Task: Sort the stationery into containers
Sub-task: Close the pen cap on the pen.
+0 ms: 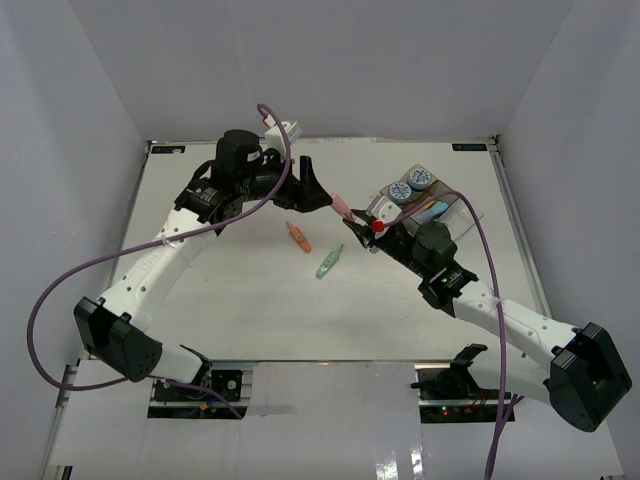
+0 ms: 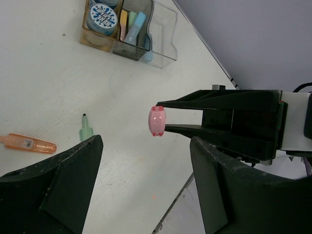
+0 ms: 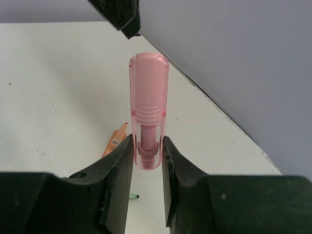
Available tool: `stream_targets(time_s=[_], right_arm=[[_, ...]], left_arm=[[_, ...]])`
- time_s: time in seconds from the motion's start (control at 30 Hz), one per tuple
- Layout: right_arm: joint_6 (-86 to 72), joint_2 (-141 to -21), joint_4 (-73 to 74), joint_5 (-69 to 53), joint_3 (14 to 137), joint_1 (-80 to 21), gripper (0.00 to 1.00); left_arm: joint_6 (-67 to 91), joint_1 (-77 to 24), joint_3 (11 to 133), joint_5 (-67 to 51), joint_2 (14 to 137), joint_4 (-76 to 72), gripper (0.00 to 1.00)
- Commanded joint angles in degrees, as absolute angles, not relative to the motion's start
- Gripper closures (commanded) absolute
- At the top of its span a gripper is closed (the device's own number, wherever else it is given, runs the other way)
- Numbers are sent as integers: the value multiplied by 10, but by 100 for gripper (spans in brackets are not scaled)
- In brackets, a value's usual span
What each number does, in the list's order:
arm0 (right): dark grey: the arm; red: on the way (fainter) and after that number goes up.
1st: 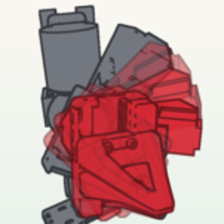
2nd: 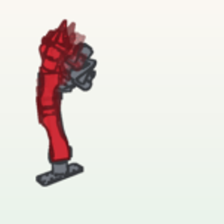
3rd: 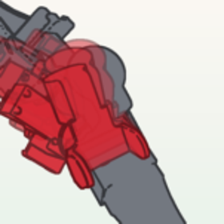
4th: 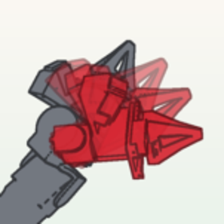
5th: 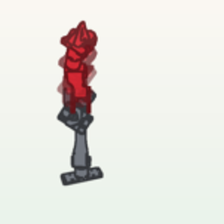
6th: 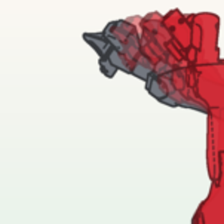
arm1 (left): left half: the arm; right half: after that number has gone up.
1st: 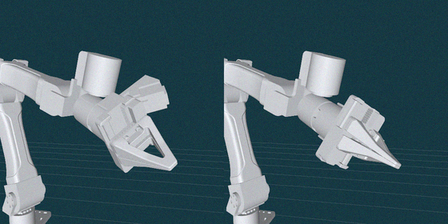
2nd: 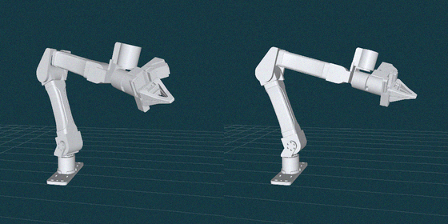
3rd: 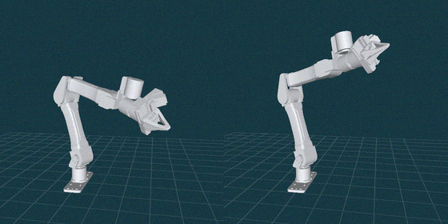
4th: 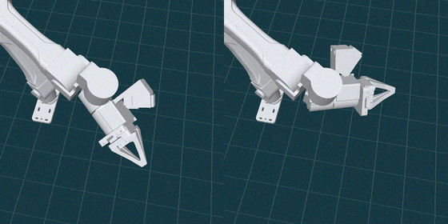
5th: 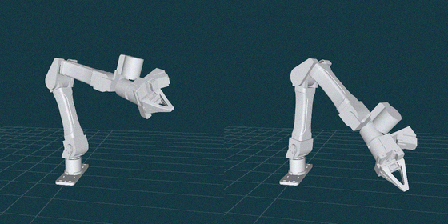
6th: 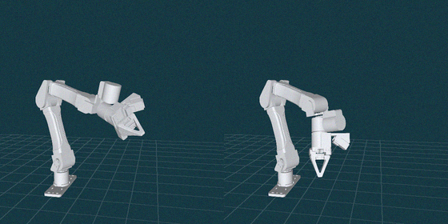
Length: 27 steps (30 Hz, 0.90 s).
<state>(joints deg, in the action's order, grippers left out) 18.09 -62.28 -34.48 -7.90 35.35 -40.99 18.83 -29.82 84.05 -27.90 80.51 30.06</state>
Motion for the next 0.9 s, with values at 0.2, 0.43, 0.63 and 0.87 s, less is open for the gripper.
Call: stream_targets(time_s=[0.2,0.43,0.63,0.87], right_arm=[[243,-653,-343,-98,381,-410,85],[253,-665,-342,-98,393,-410,85],[264,-674,-332,-98,407,-410,85],[268,-679,-321,-105,418,-410,85]], left_arm=[[94,-282,932,-337,865,381,22],[87,-282,943,-324,881,386,27],[99,-282,942,-318,904,391,28],[108,-282,938,-337,912,374,34]])
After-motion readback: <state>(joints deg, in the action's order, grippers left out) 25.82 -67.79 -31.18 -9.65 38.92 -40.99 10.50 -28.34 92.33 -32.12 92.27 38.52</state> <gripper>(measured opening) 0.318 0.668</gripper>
